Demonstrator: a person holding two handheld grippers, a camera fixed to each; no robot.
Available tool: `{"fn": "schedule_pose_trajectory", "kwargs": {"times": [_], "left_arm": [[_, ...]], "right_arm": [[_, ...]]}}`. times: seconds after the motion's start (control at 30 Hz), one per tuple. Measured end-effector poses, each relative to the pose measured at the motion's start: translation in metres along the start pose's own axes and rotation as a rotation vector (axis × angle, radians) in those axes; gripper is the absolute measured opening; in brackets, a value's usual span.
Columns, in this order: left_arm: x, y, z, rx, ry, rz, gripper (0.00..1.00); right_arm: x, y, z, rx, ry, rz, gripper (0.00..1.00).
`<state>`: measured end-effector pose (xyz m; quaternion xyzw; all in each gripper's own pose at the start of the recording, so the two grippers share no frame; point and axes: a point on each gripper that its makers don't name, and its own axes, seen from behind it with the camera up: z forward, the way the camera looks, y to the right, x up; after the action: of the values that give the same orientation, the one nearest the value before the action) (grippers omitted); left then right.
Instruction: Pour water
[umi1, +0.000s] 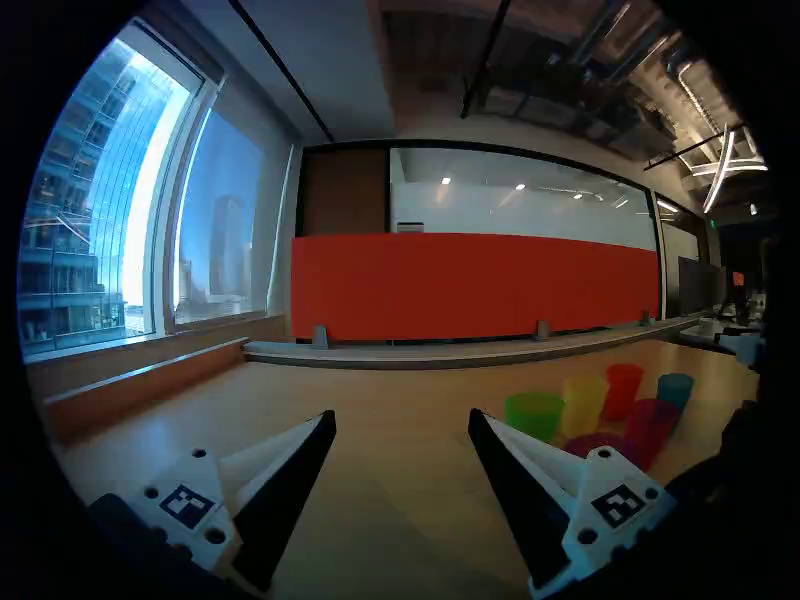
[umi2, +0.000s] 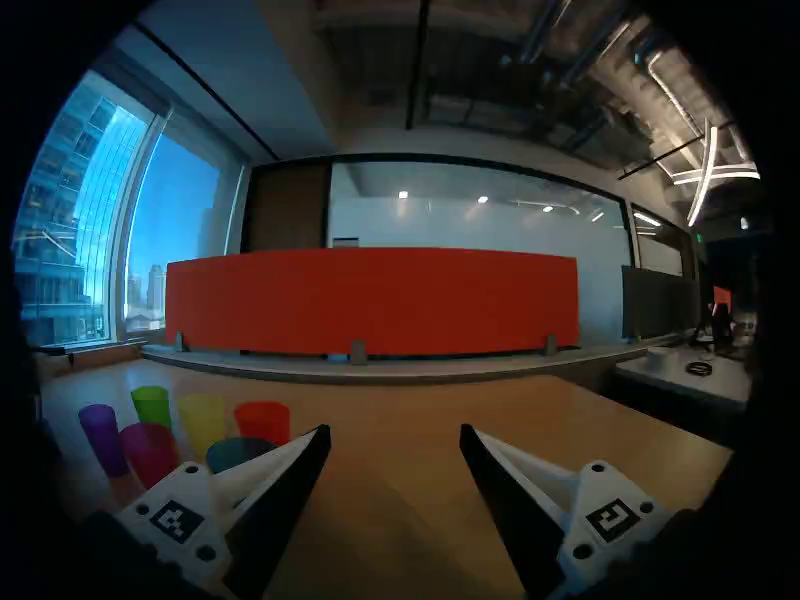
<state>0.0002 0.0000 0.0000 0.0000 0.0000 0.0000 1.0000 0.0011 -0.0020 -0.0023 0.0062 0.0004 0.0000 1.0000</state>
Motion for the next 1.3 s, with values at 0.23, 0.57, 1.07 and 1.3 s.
{"fn": "schedule_pose_trajectory", "kwargs": {"times": [0.23, 0.57, 1.07, 1.3], "left_arm": [[0.001, 0.0, 0.0, 0.002, 0.0, 0.0, 0.98], [0.016, -0.001, 0.001, 0.009, -0.009, 0.014, 0.98], [0.099, 0.026, 0.022, -0.121, -0.039, 0.002, 0.99], [0.146, 0.03, 0.03, -0.159, -0.025, -0.001, 0.99]], "right_arm": [[0.0, 0.002, 0.002, -0.003, 0.0, 0.003, 1.0], [0.034, -0.003, 0.001, 0.031, 0.012, 0.023, 1.0], [0.099, -0.02, 0.007, 0.101, -0.073, 0.041, 1.0], [0.137, -0.02, 0.014, 0.121, -0.084, 0.055, 1.0]]}}
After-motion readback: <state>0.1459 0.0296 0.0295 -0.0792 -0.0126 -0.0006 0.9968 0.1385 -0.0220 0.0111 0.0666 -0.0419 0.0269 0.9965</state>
